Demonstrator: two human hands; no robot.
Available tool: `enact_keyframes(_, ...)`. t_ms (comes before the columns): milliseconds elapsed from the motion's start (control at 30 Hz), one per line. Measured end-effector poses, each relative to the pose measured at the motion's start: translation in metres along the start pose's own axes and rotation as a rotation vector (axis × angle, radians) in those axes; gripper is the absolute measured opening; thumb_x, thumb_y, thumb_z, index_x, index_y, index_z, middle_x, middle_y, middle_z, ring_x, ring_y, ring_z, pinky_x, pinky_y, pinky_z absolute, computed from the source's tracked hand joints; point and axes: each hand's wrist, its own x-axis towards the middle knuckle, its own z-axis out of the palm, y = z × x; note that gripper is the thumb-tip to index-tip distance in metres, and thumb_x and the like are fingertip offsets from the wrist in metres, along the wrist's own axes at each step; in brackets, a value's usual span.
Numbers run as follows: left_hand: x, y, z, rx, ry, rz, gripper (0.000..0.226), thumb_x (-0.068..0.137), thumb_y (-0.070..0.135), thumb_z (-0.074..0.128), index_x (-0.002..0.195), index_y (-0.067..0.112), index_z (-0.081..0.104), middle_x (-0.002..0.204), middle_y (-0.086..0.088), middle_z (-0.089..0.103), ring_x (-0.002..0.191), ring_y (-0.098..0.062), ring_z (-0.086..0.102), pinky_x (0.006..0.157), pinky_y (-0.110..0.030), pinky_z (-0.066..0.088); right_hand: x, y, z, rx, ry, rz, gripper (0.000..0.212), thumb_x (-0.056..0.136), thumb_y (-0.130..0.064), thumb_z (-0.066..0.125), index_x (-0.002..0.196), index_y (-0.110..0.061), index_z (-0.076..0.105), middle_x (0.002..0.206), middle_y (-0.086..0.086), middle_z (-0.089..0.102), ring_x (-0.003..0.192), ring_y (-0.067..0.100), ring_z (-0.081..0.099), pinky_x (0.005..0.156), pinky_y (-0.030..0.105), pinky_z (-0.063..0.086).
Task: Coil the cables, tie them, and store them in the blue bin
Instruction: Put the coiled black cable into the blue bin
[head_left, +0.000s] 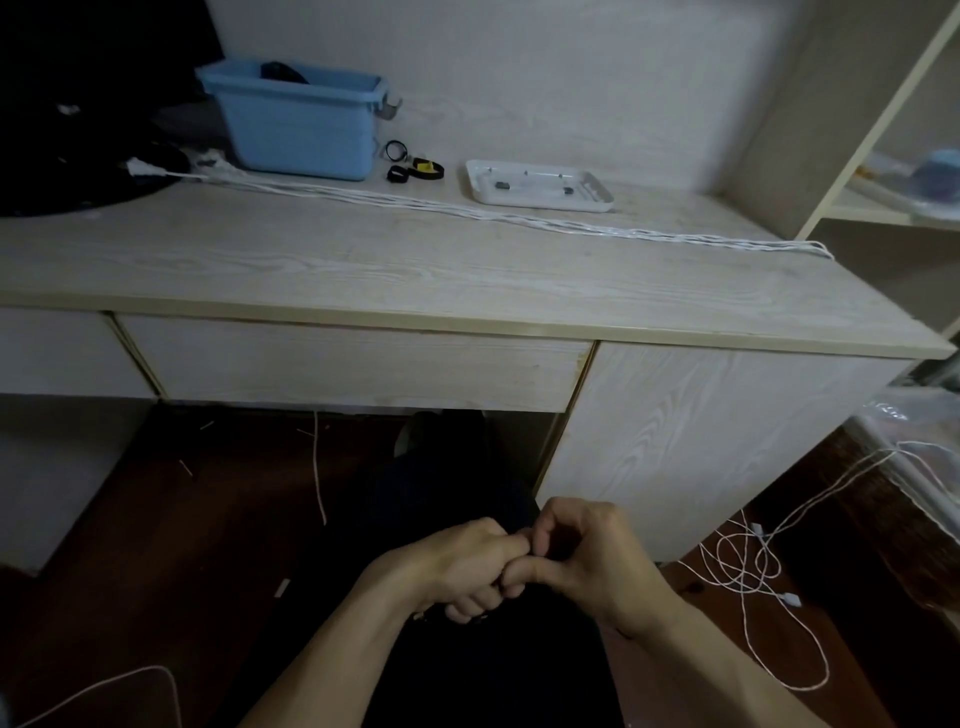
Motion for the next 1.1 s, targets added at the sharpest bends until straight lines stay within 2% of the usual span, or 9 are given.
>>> enact_keyframes(133, -0.001, -0.005, -0.004, -0.166, -0.048, 0.110, 0.048, 0.101, 0.051, 0.041, 0.064, 0.021, 0.042, 0.049, 0.003, 0.026, 0.036, -0.008, 0.017, 0.039, -0.025, 0.013, 0.003, 0.006, -0.007, 0.155, -0.046, 0.077, 0.047, 0.068, -0.054, 0.084, 0.075, -0.013, 0.062, 0.067, 0.008, 0.066, 0.056, 0.012, 0.057, 0.051, 0.027, 0.044)
enact_keyframes(300, -0.001, -0.010, -0.010, -0.511, -0.041, 0.193, 0.048, 0.097, 0.045, 0.047, 0.057, 0.020, 0.039, 0.043, 0.006, 0.023, 0.033, -0.007, 0.017, 0.037, -0.023, 0.014, 0.002, 0.022, -0.017, 0.117, -0.118, 0.186, 0.051, 0.068, -0.064, 0.079, 0.077, -0.016, 0.061, 0.065, 0.002, 0.063, 0.057, 0.006, 0.055, 0.053, 0.024, 0.044)
enact_keyframes(367, -0.004, -0.008, -0.015, -0.776, 0.010, 0.236, 0.050, 0.093, 0.042, 0.049, 0.051, 0.021, 0.035, 0.040, 0.006, 0.020, 0.031, -0.007, 0.015, 0.036, -0.022, 0.011, 0.001, 0.029, -0.024, 0.119, -0.116, 0.237, 0.041, 0.075, -0.054, 0.078, 0.075, -0.016, 0.061, 0.061, -0.005, 0.060, 0.056, 0.004, 0.054, 0.054, 0.023, 0.043)
enact_keyframes(500, -0.012, -0.003, -0.040, -1.220, 0.195, 0.479, 0.051, 0.093, 0.041, 0.047, 0.048, 0.022, 0.036, 0.037, 0.007, 0.021, 0.034, -0.008, 0.008, 0.036, -0.024, 0.011, 0.001, 0.039, -0.041, 0.165, 0.069, 0.263, 0.023, 0.082, -0.038, 0.071, 0.078, -0.015, 0.066, 0.063, -0.002, 0.061, 0.059, 0.010, 0.054, 0.058, 0.029, 0.044)
enact_keyframes(633, -0.016, -0.007, -0.052, -1.482, 0.304, 0.642, 0.044, 0.099, 0.040, 0.043, 0.060, 0.020, 0.045, 0.049, 0.009, 0.027, 0.040, -0.007, 0.020, 0.040, -0.022, 0.023, 0.004, 0.041, -0.037, 0.197, 0.227, 0.224, 0.015, 0.086, -0.029, 0.066, 0.084, -0.014, 0.069, 0.066, -0.006, 0.064, 0.061, 0.005, 0.057, 0.060, 0.016, 0.045)
enact_keyframes(733, -0.009, -0.008, -0.049, -1.520, 0.415, 0.653, 0.030, 0.100, 0.029, 0.042, 0.072, 0.017, 0.046, 0.060, 0.006, 0.033, 0.048, -0.009, 0.030, 0.055, -0.025, 0.031, 0.005, 0.040, -0.032, 0.108, 0.163, 0.223, 0.015, 0.092, -0.028, 0.062, 0.085, -0.017, 0.070, 0.072, -0.011, 0.067, 0.066, 0.005, 0.061, 0.064, 0.016, 0.047)
enact_keyframes(867, 0.001, -0.008, -0.045, -1.461, 0.547, 0.641, 0.026, 0.104, 0.027, 0.041, 0.082, 0.016, 0.048, 0.069, 0.002, 0.047, 0.058, -0.012, 0.043, 0.071, -0.028, 0.038, 0.004, 0.033, -0.022, -0.147, -0.155, 0.141, 0.034, 0.098, -0.044, 0.050, 0.090, -0.017, 0.069, 0.074, -0.009, 0.066, 0.070, 0.005, 0.063, 0.061, 0.014, 0.044)
enact_keyframes(933, 0.005, -0.007, -0.042, -1.369, 0.618, 0.633, 0.023, 0.104, 0.026, 0.041, 0.086, 0.015, 0.049, 0.072, 0.001, 0.050, 0.060, -0.012, 0.045, 0.071, -0.029, 0.039, 0.005, 0.027, -0.013, -0.195, -0.243, 0.063, 0.044, 0.101, -0.051, 0.042, 0.089, -0.017, 0.067, 0.080, -0.010, 0.062, 0.074, 0.004, 0.060, 0.065, 0.016, 0.044)
enact_keyframes(1100, 0.015, -0.002, -0.025, -0.996, 0.849, 0.610, 0.019, 0.106, 0.019, 0.039, 0.090, 0.011, 0.046, 0.070, 0.000, 0.046, 0.058, -0.013, 0.043, 0.068, -0.029, 0.040, 0.004, 0.005, 0.001, -0.174, -0.315, -0.075, 0.040, 0.101, -0.048, 0.041, 0.091, -0.020, 0.067, 0.092, -0.010, 0.053, 0.082, 0.000, 0.053, 0.073, 0.013, 0.041)
